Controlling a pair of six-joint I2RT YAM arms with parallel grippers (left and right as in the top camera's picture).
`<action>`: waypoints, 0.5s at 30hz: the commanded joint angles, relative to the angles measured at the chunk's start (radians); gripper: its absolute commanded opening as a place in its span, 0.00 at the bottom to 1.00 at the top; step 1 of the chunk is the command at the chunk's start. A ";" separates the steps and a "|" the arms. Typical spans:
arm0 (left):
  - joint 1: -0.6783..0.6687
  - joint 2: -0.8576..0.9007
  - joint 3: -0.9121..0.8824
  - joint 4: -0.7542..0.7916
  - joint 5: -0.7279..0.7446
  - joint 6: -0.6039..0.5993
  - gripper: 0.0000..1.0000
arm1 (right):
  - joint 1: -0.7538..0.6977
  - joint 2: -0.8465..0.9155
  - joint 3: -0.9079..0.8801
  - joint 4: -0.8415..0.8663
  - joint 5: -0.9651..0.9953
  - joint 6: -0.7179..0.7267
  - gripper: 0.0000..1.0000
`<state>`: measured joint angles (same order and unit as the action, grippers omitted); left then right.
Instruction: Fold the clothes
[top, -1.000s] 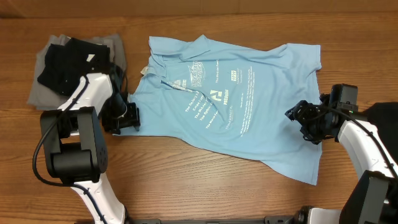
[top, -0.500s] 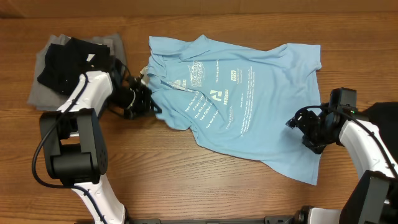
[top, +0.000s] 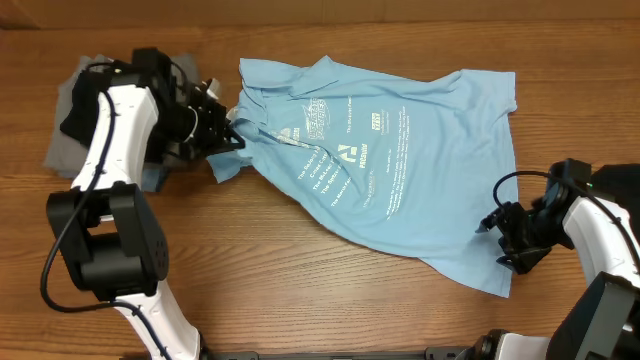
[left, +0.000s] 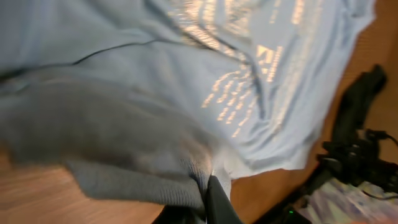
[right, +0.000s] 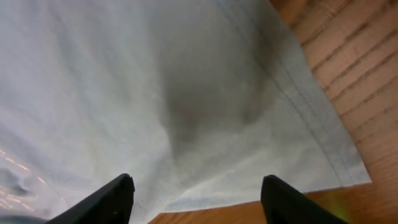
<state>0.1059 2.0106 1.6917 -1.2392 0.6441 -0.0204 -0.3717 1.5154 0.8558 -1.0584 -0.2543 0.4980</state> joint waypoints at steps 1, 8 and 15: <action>0.005 -0.071 0.029 -0.032 -0.152 0.026 0.04 | -0.005 -0.018 -0.055 0.010 0.010 0.043 0.59; 0.006 -0.092 0.029 -0.032 -0.183 0.051 0.04 | -0.005 -0.018 -0.199 0.077 0.011 0.136 0.47; 0.006 -0.092 0.029 -0.002 -0.180 0.051 0.04 | -0.005 -0.018 -0.272 0.129 0.026 0.156 0.41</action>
<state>0.1066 1.9465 1.6917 -1.2423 0.4736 0.0044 -0.3733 1.4853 0.6365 -0.9668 -0.2565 0.6254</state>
